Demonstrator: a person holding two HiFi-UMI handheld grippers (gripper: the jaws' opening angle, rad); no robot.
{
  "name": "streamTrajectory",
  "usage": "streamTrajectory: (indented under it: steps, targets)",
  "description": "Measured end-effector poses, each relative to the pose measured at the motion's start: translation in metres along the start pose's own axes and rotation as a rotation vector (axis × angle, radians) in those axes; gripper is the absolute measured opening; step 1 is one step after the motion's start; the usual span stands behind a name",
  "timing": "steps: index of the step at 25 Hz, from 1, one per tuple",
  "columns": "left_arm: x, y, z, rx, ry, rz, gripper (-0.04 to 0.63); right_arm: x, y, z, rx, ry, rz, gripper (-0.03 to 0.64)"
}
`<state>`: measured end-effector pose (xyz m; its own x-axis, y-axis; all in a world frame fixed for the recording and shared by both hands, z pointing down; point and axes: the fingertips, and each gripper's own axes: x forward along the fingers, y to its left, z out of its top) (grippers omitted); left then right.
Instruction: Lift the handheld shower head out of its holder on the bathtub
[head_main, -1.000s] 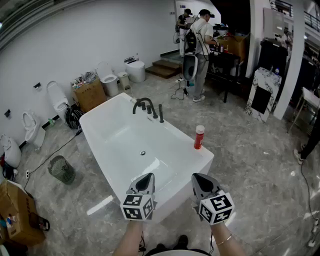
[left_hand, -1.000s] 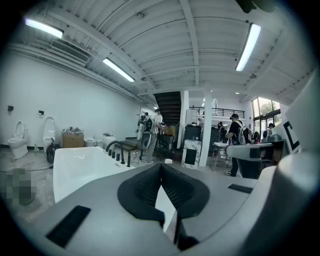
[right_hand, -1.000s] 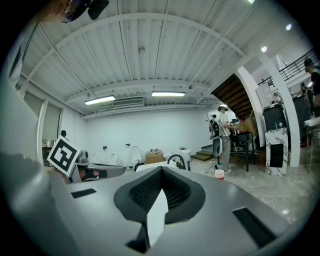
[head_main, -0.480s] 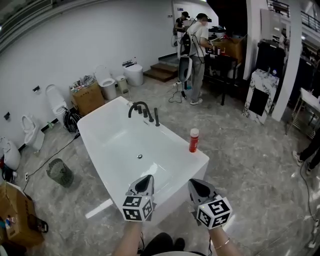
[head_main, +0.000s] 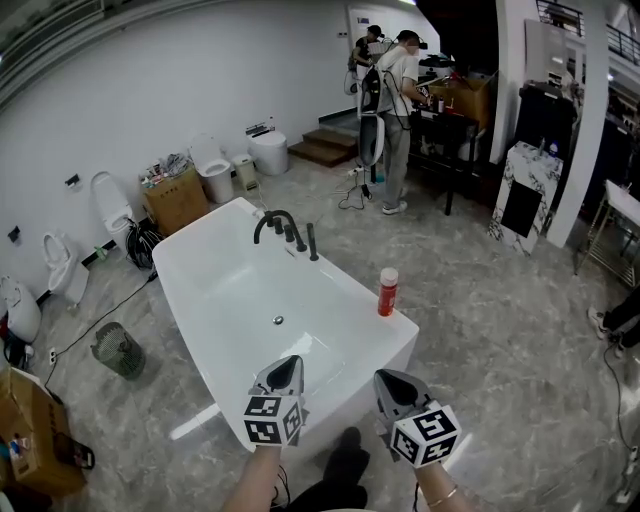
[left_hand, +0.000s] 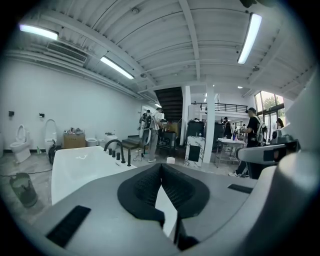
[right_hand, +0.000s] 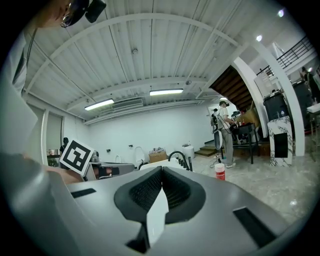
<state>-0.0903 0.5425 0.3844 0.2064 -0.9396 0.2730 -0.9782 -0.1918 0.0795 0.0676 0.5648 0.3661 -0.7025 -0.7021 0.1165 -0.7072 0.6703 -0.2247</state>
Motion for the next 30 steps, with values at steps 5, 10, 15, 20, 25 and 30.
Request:
streamTrajectory:
  steps: [5, 10, 15, 20, 25, 30]
  targets:
    - [0.074, 0.022, 0.004, -0.011, 0.017, 0.015, 0.020, 0.054, -0.043, 0.008, -0.004, 0.008, 0.018, 0.006]
    - [0.167, 0.063, 0.011, -0.031, 0.037, 0.026, 0.020, 0.138, -0.090, 0.018, -0.014, 0.032, 0.044, 0.006]
    - [0.274, 0.106, 0.021, -0.057, 0.059, 0.048, 0.021, 0.235, -0.153, 0.024, -0.008, 0.064, 0.058, 0.006]
    - [0.364, 0.142, 0.042, -0.068, 0.075, 0.052, 0.021, 0.319, -0.203, 0.042, -0.010, 0.088, 0.061, 0.006]
    - [0.439, 0.186, 0.057, -0.078, 0.077, 0.065, 0.021, 0.402, -0.229, 0.056, -0.043, 0.081, 0.093, 0.006]
    - [0.490, 0.228, 0.061, -0.090, 0.081, 0.069, 0.022, 0.471, -0.243, 0.060, -0.061, 0.105, 0.107, 0.006]
